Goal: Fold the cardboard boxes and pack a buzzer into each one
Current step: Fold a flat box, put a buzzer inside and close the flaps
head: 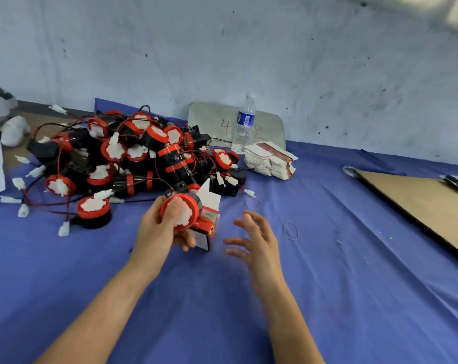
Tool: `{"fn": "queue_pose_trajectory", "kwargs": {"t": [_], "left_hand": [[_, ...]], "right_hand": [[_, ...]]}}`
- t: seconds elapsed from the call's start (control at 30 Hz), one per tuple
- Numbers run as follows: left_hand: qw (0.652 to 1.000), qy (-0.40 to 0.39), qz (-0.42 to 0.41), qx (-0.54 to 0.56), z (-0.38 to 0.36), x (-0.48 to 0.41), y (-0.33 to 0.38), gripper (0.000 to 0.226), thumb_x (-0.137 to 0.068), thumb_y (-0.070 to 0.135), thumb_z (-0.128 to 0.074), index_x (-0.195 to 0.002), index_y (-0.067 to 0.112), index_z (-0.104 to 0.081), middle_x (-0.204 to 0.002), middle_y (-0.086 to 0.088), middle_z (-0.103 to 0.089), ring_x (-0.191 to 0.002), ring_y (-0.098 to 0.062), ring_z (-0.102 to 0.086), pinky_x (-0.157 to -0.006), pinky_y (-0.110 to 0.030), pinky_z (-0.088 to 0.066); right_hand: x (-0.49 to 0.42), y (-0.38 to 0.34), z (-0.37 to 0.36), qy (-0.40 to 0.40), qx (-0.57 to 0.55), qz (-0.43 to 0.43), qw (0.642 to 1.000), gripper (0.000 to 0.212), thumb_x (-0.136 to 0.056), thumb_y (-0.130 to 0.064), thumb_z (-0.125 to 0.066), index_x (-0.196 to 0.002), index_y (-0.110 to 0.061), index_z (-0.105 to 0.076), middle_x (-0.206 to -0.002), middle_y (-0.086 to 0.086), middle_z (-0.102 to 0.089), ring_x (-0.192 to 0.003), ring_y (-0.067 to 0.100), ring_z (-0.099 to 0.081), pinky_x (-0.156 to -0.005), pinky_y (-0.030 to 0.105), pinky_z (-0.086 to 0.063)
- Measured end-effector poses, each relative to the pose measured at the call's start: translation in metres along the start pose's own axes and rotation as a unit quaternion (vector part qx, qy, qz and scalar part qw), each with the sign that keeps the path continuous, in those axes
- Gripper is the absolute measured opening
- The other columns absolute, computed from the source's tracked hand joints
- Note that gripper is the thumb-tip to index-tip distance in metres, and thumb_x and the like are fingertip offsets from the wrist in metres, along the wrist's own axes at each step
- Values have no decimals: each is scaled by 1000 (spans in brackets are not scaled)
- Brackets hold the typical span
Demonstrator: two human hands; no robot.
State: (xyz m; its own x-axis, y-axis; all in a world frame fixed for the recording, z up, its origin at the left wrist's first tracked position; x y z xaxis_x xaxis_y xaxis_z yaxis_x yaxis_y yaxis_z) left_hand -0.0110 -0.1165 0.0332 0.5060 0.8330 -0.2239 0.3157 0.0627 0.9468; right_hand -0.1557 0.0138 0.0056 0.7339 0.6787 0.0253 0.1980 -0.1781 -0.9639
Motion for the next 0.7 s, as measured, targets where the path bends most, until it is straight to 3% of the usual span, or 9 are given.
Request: {"fn": "queue_pose_trajectory", "kwargs": {"t": [0.13,0.2,0.3,0.4,0.5,0.57,0.63,0.7], "left_hand": [[996,44,-42,-68,13,6,4,47,-75,67,-48,-81,21,-55,-44,2,-50,-30,-11,-37,-34,-19,-30],[994,63,-51,-72,18,6,4,48,-77,66,-47,-78,18,-53,-42,3,-46,-30,-9,-32,-33,-18,-26],[994,74,-56,-61,21,6,2,40,-87,54,-44,-77,17,-52,-43,2,-44,-32,-9,-33,-33,-19,-27],[995,62,-66,-50,16,9,2,31,-88,51,-43,-87,24,-57,-55,5,-57,-42,-5,-47,-40,-14,-36],[991,40,-99,-76,11,15,5,36,-86,55,-46,-117,40,-57,-93,31,-67,-89,8,-63,-69,-10,-49],[976,19,-166,-139,5,22,17,48,-88,62,-44,-130,40,-49,-106,36,-64,-102,7,-61,-82,-13,-49],[953,8,-238,-189,0,30,28,53,-91,67,-39,-134,39,-47,-108,33,-64,-99,1,-63,-82,-18,-51],[927,12,-298,-226,-4,36,36,50,-95,64,-36,-133,36,-53,-110,32,-62,-89,-6,-62,-78,-19,-49]], "right_hand": [[8,-7,-24,-67,237,133,960,49,-79,-47,-64,-127,-42,-53,-128,-27,-53,-116,-4,-51,-86,14,-47],[11,2,-37,-114,290,157,937,57,-83,-39,-68,-136,-37,-46,-134,-23,-49,-125,-7,-41,-98,12,-37],[14,4,-47,-121,349,214,904,38,-87,-15,-69,-122,-24,-58,-111,-27,-53,-116,5,-46,-93,12,-34],[24,-14,-52,-74,424,363,826,23,-83,-3,-63,-99,-15,-71,-88,-21,-57,-95,19,-49,-89,29,-39],[31,-19,-53,-46,468,427,772,23,-76,-2,-64,-89,-17,-75,-85,-7,-64,-96,24,-55,-91,38,-36],[34,-20,-56,-54,468,428,772,18,-78,-9,-62,-87,-18,-74,-88,-7,-65,-101,19,-56,-97,46,-37],[39,-26,-57,-61,424,435,792,19,-81,-18,-57,-94,-16,-71,-93,-6,-65,-99,15,-58,-96,50,-40],[44,-33,-52,-69,342,443,826,33,-81,-21,-53,-114,-18,-61,-102,-6,-63,-100,14,-59,-95,40,-43]]}}
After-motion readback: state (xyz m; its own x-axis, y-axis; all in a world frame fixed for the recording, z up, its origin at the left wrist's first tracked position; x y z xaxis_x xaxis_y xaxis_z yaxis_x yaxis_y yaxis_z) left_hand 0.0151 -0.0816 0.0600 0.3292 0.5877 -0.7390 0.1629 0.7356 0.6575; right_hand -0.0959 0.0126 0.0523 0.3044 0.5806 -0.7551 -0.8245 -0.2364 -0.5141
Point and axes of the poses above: each hand's wrist, its own x-axis away from the middle knuckle, its own z-axis out of the back of the hand, y = z × x, the point moved 8 cm from there along -x, towards the middle knuckle
